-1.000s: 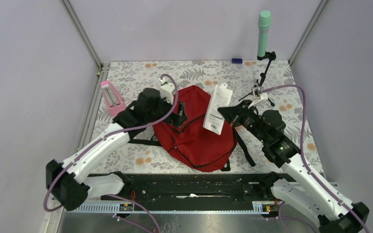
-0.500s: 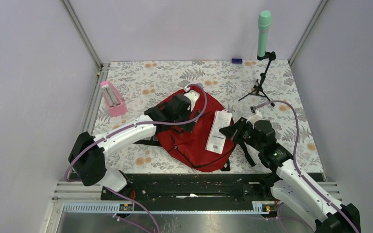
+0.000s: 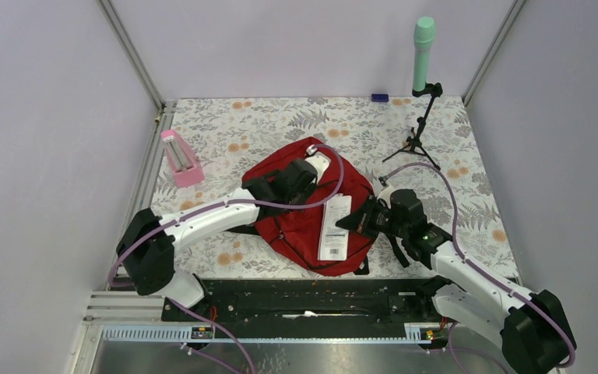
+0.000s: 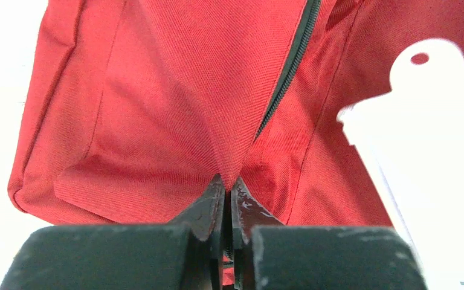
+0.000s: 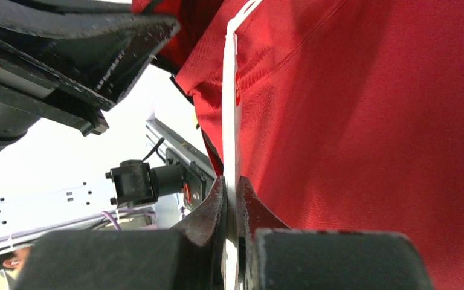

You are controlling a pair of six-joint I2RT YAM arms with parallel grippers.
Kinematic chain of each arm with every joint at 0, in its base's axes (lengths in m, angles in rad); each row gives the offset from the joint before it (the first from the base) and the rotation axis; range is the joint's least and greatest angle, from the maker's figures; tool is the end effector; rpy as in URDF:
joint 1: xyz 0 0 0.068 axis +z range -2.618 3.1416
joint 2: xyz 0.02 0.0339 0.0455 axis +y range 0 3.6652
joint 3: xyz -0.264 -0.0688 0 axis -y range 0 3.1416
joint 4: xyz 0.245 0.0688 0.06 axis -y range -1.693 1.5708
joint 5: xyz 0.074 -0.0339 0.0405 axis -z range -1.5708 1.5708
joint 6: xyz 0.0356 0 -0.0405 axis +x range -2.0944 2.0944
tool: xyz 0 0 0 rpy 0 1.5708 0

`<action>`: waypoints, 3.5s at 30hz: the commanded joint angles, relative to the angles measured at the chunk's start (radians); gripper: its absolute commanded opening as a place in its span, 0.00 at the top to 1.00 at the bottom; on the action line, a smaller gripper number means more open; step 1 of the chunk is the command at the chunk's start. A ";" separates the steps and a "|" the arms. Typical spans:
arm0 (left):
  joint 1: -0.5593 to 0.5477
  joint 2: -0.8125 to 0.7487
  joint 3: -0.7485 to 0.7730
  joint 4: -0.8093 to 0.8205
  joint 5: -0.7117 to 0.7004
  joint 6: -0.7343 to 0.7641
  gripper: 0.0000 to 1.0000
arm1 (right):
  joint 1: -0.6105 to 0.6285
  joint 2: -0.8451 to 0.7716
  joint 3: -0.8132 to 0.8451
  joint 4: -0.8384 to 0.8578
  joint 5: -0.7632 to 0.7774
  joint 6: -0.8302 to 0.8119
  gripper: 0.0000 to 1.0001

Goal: Pack the student bag
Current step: Place the stationery in the student bag.

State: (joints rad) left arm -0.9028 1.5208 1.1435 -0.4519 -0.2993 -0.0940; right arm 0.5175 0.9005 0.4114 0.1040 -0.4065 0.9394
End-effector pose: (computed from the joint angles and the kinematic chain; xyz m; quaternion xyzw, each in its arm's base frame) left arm 0.2124 -0.2523 0.2630 0.3130 0.8685 -0.0492 0.3811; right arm 0.1663 0.1109 0.2182 0.0598 0.8179 0.4892 0.2969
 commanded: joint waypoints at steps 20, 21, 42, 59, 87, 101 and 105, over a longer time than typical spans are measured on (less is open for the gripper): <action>-0.015 -0.254 -0.143 0.206 0.034 -0.009 1.00 | 0.085 0.335 0.112 0.496 0.007 0.326 1.00; -0.015 -0.260 -0.147 0.208 0.035 -0.009 1.00 | 0.085 0.337 0.109 0.506 0.032 0.335 1.00; -0.015 -0.328 -0.192 0.200 0.082 -0.088 1.00 | 0.084 0.370 0.089 0.627 0.389 0.408 1.00; -0.016 -0.367 -0.202 0.164 0.090 -0.099 1.00 | 0.082 0.362 0.130 0.592 0.608 0.331 1.00; -0.014 -0.344 -0.205 0.257 0.201 -0.152 0.94 | 0.163 0.655 0.357 0.754 0.494 0.097 1.00; 0.116 -0.334 -0.228 0.277 0.353 -0.177 0.95 | 0.198 0.817 0.465 0.654 0.199 0.008 1.00; 0.129 -0.332 -0.233 0.267 0.356 -0.167 0.95 | 0.212 0.867 0.515 0.602 0.140 -0.027 1.00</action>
State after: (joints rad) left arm -0.7849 1.1999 0.9112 -0.2321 -0.0040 -0.2623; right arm 0.7048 1.7294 0.8486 0.7208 -0.1379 0.9775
